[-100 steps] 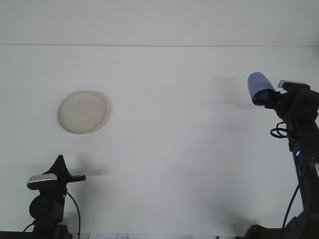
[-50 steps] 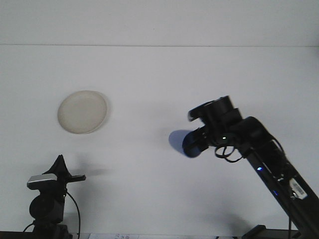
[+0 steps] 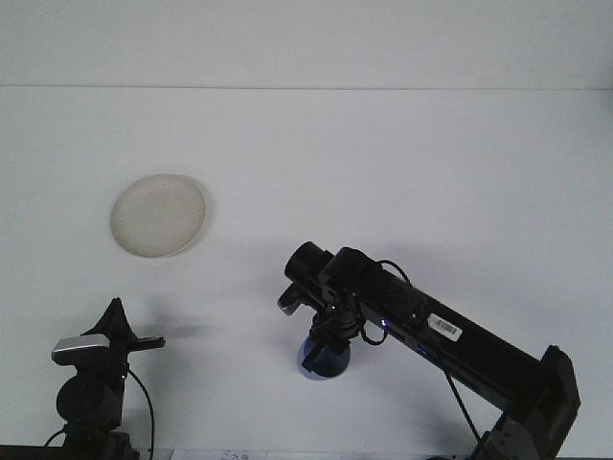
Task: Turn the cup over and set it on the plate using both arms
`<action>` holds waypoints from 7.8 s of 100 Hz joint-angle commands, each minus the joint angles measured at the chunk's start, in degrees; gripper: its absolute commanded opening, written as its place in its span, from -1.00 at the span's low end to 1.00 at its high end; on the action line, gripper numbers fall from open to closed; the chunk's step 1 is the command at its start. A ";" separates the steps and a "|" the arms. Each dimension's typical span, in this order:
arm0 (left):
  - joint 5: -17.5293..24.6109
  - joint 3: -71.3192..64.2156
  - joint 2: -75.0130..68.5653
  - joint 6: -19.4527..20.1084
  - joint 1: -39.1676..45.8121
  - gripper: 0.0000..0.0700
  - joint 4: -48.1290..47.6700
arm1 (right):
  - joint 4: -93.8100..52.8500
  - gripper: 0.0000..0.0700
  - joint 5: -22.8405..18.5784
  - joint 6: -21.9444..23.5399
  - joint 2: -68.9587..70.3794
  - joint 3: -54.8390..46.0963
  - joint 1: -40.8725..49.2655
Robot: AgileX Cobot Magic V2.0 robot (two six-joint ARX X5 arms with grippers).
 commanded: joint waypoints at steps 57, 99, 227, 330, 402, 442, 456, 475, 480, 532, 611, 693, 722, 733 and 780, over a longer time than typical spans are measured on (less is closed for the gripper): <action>0.15 -1.11 -0.04 -0.17 0.00 -0.96 0.79 | 1.33 0.07 -0.22 -1.77 1.25 2.56 1.33; 0.15 -1.11 -0.04 -0.17 0.00 -0.96 0.81 | 16.83 0.07 7.78 -1.44 -26.75 0.20 -2.43; 16.59 28.33 15.02 -13.00 -0.15 -0.49 -18.73 | 47.25 0.07 13.90 0.83 -86.20 -51.21 -2.38; 36.00 71.87 87.19 -2.40 -42.07 0.65 -43.69 | 46.53 0.07 13.88 -0.22 -86.20 -51.21 -2.38; 29.42 74.69 93.72 -1.11 -45.79 -0.97 -47.12 | 46.49 0.07 13.88 -0.22 -86.20 -51.21 -2.38; 13.35 88.65 83.97 3.85 -35.04 -0.98 -59.39 | 46.21 0.07 13.88 -0.22 -86.20 -51.21 -2.38; 11.78 90.71 83.06 5.16 -23.28 -0.98 -60.39 | 46.10 0.07 13.88 -0.22 -86.20 -51.23 -2.38; 11.78 90.71 87.08 5.77 -7.23 -0.98 -57.31 | 46.07 0.07 13.86 -0.20 -86.20 -51.32 -2.38; 11.78 90.71 88.89 5.86 -3.93 -0.98 -55.52 | 46.05 0.07 13.86 -0.20 -86.20 -51.32 -2.38; 11.80 95.89 107.84 5.90 8.00 -0.98 -47.58 | 45.64 0.07 13.86 -0.15 -86.18 -51.32 -2.38; 11.85 106.97 105.33 0.17 8.48 0.55 -53.86 | 45.22 0.07 13.86 0.02 -86.18 -51.32 -2.38; 13.77 58.60 43.58 -9.18 -13.03 0.55 -36.92 | 46.53 0.07 15.34 0.02 -86.18 -51.32 -2.38; 13.79 35.34 30.14 -16.68 -18.71 0.52 -26.12 | 46.51 0.23 15.34 0.04 -86.18 -51.32 -2.38; 13.79 34.84 29.79 -16.65 -19.23 -0.02 -26.05 | 46.51 0.22 15.32 0.09 -86.18 -51.32 -2.38; 18.56 34.88 28.09 -16.79 -19.71 -0.96 -27.76 | 46.77 -0.98 14.88 0.44 -86.29 -51.30 -2.38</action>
